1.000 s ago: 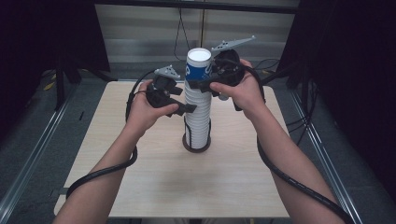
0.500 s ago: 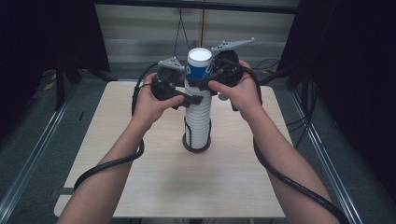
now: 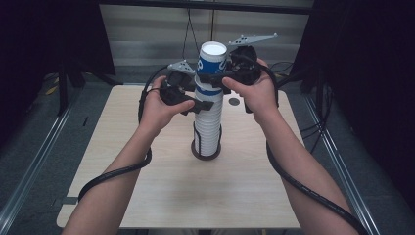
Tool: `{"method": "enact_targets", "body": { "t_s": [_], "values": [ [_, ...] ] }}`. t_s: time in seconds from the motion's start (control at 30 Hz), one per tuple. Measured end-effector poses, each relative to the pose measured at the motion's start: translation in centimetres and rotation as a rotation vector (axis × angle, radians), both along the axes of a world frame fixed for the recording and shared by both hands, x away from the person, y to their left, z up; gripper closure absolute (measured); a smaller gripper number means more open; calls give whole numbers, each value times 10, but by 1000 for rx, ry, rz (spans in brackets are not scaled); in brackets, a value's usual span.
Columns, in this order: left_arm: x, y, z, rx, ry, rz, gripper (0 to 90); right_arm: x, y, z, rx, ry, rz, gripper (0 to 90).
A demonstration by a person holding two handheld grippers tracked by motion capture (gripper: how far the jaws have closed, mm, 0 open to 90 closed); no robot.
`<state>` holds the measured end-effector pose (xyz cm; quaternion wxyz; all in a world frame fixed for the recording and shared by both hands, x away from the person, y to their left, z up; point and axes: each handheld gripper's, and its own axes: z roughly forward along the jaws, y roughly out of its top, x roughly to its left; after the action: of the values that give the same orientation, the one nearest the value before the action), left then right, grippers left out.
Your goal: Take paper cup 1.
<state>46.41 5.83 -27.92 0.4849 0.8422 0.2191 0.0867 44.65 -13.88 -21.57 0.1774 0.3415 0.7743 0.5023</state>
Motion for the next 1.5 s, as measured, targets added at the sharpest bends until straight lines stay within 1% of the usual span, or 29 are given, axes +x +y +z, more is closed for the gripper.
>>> {"method": "enact_targets", "body": {
  "t_s": [0.13,0.17,0.23,0.3,0.4,0.5,0.6,0.67,0.77,0.83,0.93,0.97,1.0,1.1,1.17,1.23,1.4,1.5],
  "values": [
    [-1,-1,1,5,0,-3,156,-2,-2,5,-6,2,6,211],
    [-1,-1,0,4,-1,-4,156,-3,-3,5,-7,-4,5,210],
    [-1,-2,0,0,-1,-2,156,-3,-5,7,14,1,6,210],
    [-1,-3,1,6,0,-5,156,-4,-6,8,15,-3,4,209],
    [-2,-4,0,4,2,0,157,-5,-8,11,15,-11,7,209],
    [-2,-4,0,0,1,0,157,-6,-10,15,38,-12,6,210],
    [-2,-3,0,-1,0,-2,157,-7,-10,18,40,-19,8,210],
    [-1,-3,0,0,3,-2,158,-7,-9,19,37,-16,2,210],
    [-2,-2,0,3,9,3,159,-8,-8,22,46,-23,4,210],
    [-2,-2,0,3,5,5,159,-9,-8,25,49,-31,3,210],
    [-3,-3,0,13,-4,4,161,-10,-8,27,43,-31,5,210],
    [-3,-3,0,31,2,0,167,-10,-8,27,40,-32,3,210],
    [-4,-3,0,56,-19,-5,207,-10,-8,28,40,-33,-2,209],
    [-5,-2,0,52,-24,3,224,-11,-10,31,57,-40,-6,209],
    [-6,-1,0,45,-20,4,231,-11,-12,33,69,-40,-5,209],
    [-6,0,0,48,-25,-4,241,-12,-13,35,60,-47,-7,209],
    [-6,1,-1,42,-22,4,246,-15,-15,44,77,-59,-4,208],
    [-6,1,0,45,-23,3,246,-18,-17,48,73,-64,-2,208]
  ]
}}
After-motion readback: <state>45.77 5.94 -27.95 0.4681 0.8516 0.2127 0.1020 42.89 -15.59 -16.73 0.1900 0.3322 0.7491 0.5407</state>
